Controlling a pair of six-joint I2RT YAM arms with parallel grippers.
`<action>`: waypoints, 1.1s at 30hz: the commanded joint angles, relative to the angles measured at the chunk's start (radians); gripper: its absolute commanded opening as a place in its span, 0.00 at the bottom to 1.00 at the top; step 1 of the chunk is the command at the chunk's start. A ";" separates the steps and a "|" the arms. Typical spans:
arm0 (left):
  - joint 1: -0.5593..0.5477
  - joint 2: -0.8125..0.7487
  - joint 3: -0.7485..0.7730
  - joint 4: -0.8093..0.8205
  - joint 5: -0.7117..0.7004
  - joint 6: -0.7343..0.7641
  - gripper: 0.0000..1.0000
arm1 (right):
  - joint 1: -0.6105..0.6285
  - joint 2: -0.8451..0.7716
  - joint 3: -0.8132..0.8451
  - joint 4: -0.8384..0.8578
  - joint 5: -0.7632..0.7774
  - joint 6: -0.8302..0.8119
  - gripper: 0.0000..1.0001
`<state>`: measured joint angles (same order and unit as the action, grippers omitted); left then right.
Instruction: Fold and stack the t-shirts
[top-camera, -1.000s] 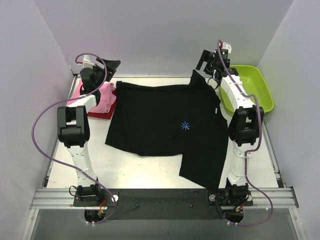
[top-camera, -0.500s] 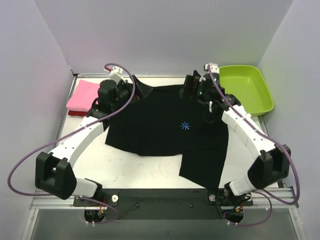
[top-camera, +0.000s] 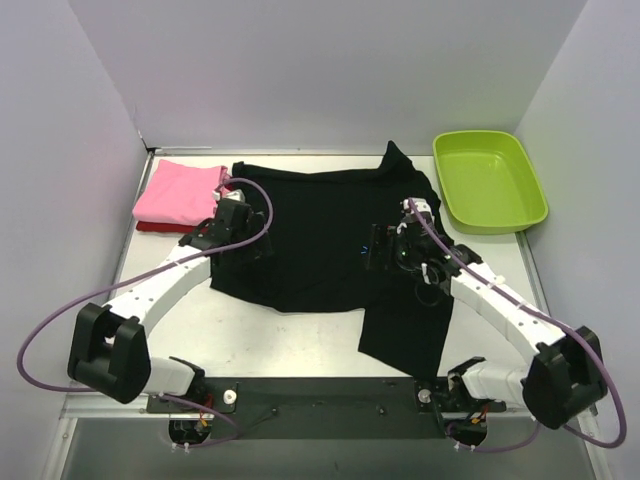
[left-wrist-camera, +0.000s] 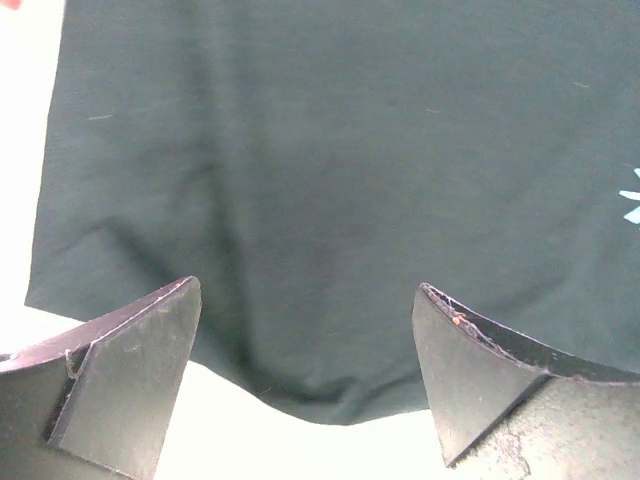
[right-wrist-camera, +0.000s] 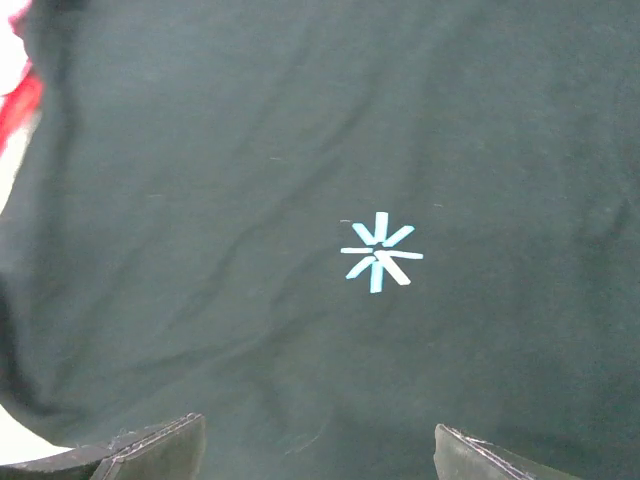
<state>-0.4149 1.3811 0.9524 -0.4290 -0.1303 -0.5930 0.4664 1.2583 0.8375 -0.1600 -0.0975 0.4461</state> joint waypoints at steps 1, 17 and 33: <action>0.007 -0.089 0.082 -0.229 -0.190 0.002 0.96 | 0.053 -0.114 -0.035 -0.004 0.030 0.020 0.99; 0.191 0.047 0.017 -0.284 -0.086 -0.048 0.98 | 0.112 -0.261 -0.130 0.010 0.009 0.034 0.97; 0.192 0.300 0.123 -0.263 -0.101 -0.082 0.98 | 0.113 -0.321 -0.193 0.040 0.007 0.028 0.97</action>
<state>-0.2264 1.6691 0.9970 -0.7143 -0.2268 -0.6617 0.5713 0.9524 0.6506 -0.1467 -0.0937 0.4721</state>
